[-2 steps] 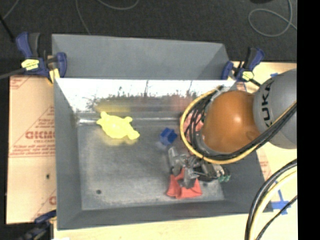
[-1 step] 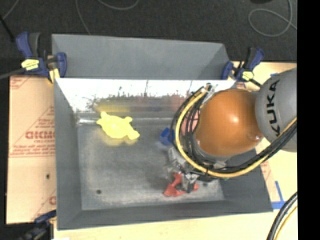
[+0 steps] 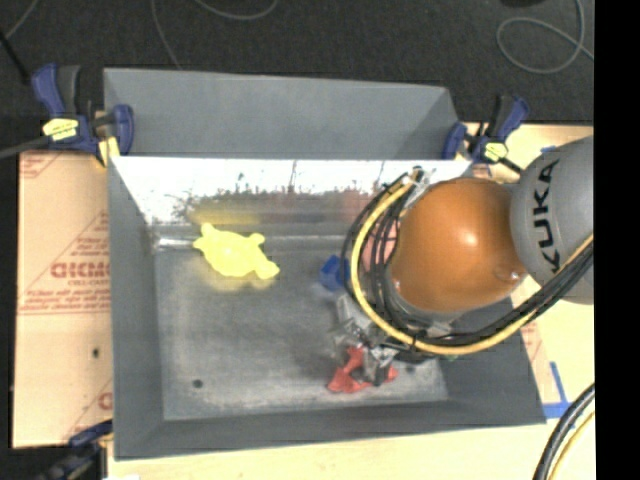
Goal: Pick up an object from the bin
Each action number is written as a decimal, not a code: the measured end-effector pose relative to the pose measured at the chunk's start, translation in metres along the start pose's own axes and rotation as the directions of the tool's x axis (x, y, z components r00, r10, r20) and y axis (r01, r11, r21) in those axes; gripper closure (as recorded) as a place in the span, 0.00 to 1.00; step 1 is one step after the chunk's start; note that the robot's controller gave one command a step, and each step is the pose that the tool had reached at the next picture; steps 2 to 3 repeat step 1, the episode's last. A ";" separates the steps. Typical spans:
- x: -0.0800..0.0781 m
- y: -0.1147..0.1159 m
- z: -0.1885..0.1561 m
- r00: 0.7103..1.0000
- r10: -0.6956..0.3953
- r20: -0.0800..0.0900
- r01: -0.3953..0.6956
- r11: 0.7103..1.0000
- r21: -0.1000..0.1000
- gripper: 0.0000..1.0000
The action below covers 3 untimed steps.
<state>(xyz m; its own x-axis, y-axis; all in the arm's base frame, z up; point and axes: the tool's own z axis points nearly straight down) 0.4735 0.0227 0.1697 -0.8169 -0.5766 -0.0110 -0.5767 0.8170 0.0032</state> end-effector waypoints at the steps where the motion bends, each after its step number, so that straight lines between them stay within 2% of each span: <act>1: 0.004 -0.004 -0.037 1.000 0.008 -0.002 -0.008 1.000 -0.001 1.00; 3: 0.004 -0.004 -0.037 1.000 0.008 -0.002 -0.008 1.000 -0.001 1.00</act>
Offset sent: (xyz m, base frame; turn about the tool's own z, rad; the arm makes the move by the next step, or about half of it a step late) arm 0.0092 -0.0037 0.1058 0.0004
